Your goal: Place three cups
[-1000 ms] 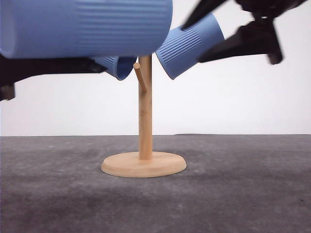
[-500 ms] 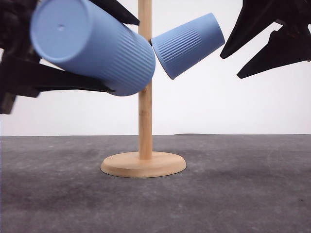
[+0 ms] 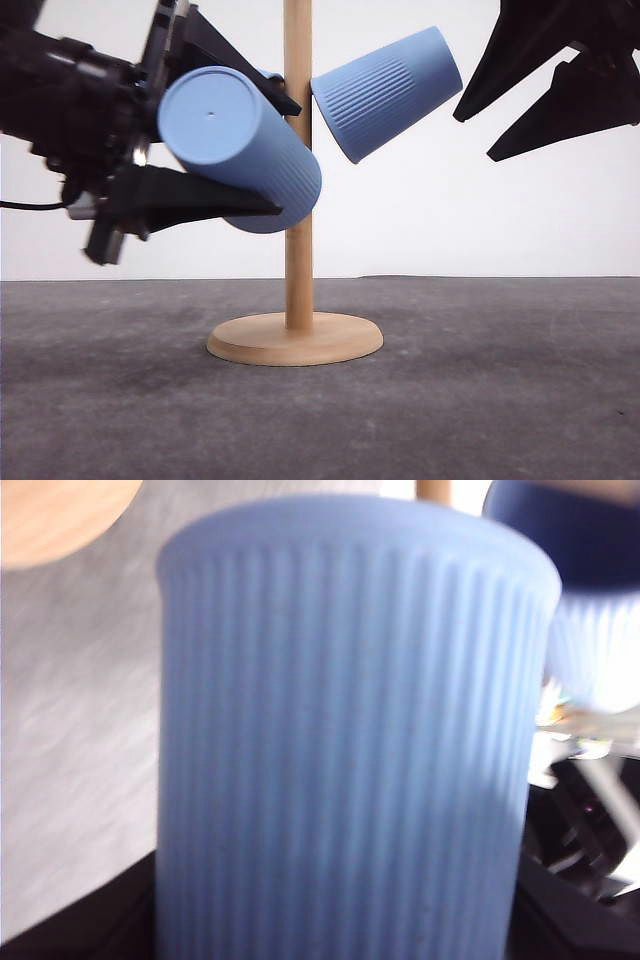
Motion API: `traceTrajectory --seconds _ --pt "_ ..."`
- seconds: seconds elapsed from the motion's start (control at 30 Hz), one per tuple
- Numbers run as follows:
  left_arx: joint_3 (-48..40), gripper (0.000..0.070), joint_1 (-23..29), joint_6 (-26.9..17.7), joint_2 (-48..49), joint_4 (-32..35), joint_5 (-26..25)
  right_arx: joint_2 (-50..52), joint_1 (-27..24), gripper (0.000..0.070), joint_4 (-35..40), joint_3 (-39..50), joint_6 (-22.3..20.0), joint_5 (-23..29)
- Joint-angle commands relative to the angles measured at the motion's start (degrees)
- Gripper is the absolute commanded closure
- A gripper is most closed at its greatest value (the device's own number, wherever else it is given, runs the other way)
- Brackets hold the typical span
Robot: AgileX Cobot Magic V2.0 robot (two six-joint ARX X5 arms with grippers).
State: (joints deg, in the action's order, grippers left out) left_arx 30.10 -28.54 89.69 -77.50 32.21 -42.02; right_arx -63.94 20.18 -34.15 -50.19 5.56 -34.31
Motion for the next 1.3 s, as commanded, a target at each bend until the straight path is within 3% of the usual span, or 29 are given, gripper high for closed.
traceTrajectory --seconds 0.0,0.2,0.43,1.27 --pt "2.3 0.0392 0.0 1.0 -2.4 0.9 -0.7 -0.3 0.2 0.0404 0.2 -0.7 -1.1 0.3" --pt "7.1 0.0374 0.2 1.0 -7.8 0.9 -1.5 -0.3 0.2 0.0404 -0.1 -0.7 -1.2 1.8" --pt "8.0 0.0132 0.9 2.1 -8.9 0.6 -1.5 -0.3 0.2 0.0404 -0.4 -0.7 -1.5 1.8" --pt "8.0 0.0131 1.1 1.6 -8.5 0.8 -8.2 -0.3 0.2 0.0404 -1.1 -0.7 -1.1 1.8"
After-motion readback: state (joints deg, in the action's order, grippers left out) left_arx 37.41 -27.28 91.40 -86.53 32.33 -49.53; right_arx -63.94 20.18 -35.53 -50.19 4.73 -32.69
